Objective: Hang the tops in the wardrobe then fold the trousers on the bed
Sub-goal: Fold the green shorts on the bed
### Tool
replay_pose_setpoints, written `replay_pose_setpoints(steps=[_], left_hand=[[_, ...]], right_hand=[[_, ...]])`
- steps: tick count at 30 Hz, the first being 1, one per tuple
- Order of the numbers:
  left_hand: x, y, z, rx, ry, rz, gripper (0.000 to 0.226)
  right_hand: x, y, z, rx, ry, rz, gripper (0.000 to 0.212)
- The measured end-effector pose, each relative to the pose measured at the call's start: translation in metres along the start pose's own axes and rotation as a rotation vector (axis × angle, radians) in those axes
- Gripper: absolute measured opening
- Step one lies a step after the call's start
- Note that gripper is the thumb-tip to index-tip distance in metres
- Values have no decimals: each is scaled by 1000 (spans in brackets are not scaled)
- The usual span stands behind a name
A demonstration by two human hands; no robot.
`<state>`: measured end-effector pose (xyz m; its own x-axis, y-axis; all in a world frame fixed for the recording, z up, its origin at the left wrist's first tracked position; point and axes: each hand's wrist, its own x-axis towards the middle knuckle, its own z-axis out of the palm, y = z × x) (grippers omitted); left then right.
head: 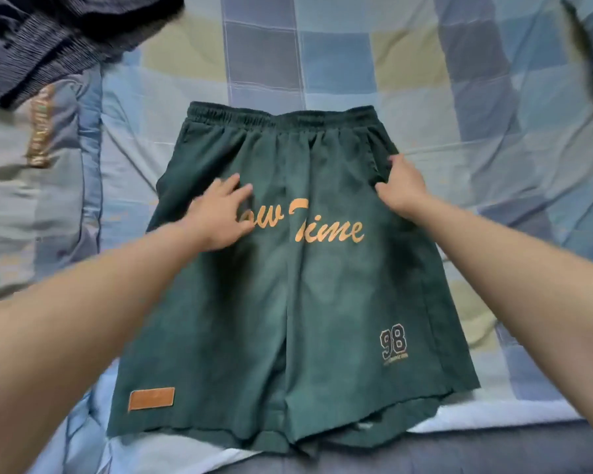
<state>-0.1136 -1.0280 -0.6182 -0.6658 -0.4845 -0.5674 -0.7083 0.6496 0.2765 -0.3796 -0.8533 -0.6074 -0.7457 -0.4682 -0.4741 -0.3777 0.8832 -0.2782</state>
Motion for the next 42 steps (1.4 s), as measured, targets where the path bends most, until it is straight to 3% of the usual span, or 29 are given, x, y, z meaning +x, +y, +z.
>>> replay_pose_setpoints(steps=[5,10,13,15,17,20,23,29,33,36,40,42], left_hand=[[-80,43,101,60,-12,42,68],[-135,65,145,59,-96,133,62],[-151,79,154,-32,-74,95,65],[-157,93,157,-189,22,2,72],[-157,101,161,-278,55,-111,47],[-162,109,169,-321,29,-211,18],[-175,113,174,-413,18,-252,30],[-192,136,191,-621,146,-277,24],[-203,153,207,-489,79,-280,21],[-208,157,211,-125,110,-283,32],[-198,182,215,104,215,17,63],[-187,200,217,70,117,134,64]], right_hand=[[-82,89,48,-71,67,53,51],[-161,147,74,-170,-15,124,61],[-184,165,85,-169,-31,209,60],[-189,174,89,-119,-24,257,40],[-188,178,91,-12,-20,290,19],[-185,188,89,171,22,302,17],[-192,201,76,309,92,301,13],[-203,250,45,397,207,193,10],[-205,283,44,289,67,186,13],[-202,294,44,288,-43,222,8],[-194,282,44,386,-131,207,31],[-193,273,45,378,-199,151,43]])
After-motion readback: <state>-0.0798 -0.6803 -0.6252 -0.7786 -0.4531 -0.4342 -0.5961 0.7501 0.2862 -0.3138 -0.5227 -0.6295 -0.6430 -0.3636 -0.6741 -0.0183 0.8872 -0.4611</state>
